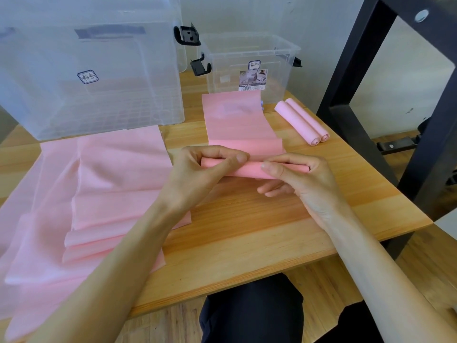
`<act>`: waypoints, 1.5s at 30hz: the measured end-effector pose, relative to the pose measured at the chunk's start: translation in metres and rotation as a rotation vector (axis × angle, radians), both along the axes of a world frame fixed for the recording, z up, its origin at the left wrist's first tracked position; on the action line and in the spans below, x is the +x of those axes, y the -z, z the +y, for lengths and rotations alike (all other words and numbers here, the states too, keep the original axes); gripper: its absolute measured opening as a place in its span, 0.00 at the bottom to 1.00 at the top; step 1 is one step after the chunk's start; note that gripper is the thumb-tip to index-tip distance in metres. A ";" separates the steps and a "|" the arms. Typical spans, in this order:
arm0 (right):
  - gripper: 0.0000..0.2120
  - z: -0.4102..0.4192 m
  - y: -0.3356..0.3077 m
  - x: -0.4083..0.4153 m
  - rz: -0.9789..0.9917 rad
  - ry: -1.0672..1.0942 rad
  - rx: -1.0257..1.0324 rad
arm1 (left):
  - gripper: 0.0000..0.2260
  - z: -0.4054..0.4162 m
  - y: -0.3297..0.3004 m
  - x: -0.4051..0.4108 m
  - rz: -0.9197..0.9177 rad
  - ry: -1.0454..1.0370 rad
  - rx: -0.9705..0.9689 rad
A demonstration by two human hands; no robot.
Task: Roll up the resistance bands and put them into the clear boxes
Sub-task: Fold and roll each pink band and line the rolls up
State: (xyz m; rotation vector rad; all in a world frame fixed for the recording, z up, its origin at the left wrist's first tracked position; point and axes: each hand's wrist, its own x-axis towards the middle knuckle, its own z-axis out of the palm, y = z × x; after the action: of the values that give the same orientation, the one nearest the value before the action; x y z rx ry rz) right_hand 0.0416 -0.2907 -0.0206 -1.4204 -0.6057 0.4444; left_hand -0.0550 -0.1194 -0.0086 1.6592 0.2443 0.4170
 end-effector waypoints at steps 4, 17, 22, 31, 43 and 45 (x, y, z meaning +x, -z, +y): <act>0.15 0.000 0.001 0.002 0.027 0.001 0.013 | 0.09 -0.002 -0.001 -0.002 0.022 0.010 0.032; 0.12 0.001 0.001 0.000 -0.055 0.009 0.022 | 0.10 0.000 -0.001 -0.003 0.097 -0.027 -0.049; 0.10 0.000 0.002 0.001 -0.046 0.036 0.018 | 0.12 -0.003 -0.003 -0.002 0.113 0.012 -0.054; 0.13 0.000 0.002 0.001 -0.054 0.013 0.014 | 0.10 -0.002 -0.002 -0.001 0.111 -0.031 -0.064; 0.12 -0.001 0.001 0.000 -0.059 0.040 0.017 | 0.10 -0.004 -0.003 -0.002 0.073 0.010 -0.058; 0.12 -0.001 0.001 0.000 -0.042 0.038 0.016 | 0.10 -0.004 -0.003 -0.002 0.053 0.022 -0.034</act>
State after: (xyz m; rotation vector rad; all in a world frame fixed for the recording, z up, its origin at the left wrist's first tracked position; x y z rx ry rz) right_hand 0.0416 -0.2913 -0.0216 -1.4262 -0.6137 0.3800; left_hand -0.0572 -0.1234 -0.0058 1.6400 0.2710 0.3510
